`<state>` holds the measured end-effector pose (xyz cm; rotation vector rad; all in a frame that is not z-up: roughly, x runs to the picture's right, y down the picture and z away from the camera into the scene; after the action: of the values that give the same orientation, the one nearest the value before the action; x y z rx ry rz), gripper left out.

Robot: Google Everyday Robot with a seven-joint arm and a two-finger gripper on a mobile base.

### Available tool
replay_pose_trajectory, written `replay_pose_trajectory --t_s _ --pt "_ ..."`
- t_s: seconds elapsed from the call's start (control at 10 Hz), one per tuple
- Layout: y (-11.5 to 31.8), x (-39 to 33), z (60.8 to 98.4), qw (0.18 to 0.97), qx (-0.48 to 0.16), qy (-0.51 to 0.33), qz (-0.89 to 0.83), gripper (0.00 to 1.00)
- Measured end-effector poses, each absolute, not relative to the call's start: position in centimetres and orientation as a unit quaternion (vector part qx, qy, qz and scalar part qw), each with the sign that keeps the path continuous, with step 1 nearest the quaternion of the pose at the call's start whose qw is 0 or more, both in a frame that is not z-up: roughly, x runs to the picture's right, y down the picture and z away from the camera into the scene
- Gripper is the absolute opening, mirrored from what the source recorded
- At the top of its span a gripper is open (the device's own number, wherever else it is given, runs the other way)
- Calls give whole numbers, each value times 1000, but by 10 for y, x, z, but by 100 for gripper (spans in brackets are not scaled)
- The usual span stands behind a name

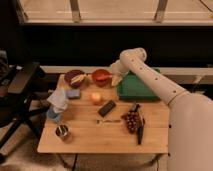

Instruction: Place pepper in tray

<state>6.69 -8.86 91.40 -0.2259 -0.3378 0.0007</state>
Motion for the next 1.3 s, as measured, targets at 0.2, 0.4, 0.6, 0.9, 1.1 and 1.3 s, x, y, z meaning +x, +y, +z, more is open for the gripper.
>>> replay_pose_trajectory --t_s 0.2,0.4,0.6,0.9,1.1,1.3 --pt "-86 66 930 980 -109 -168 -4 75" --pt "-92 69 957 980 -112 -163 3 75" --pt "-97 69 975 980 -116 -161 12 75" --pt "-101 80 997 978 -129 -158 41 75" --pt "-97 80 998 977 -136 -161 45 69" --pt "-95 78 993 975 -140 -165 44 50"
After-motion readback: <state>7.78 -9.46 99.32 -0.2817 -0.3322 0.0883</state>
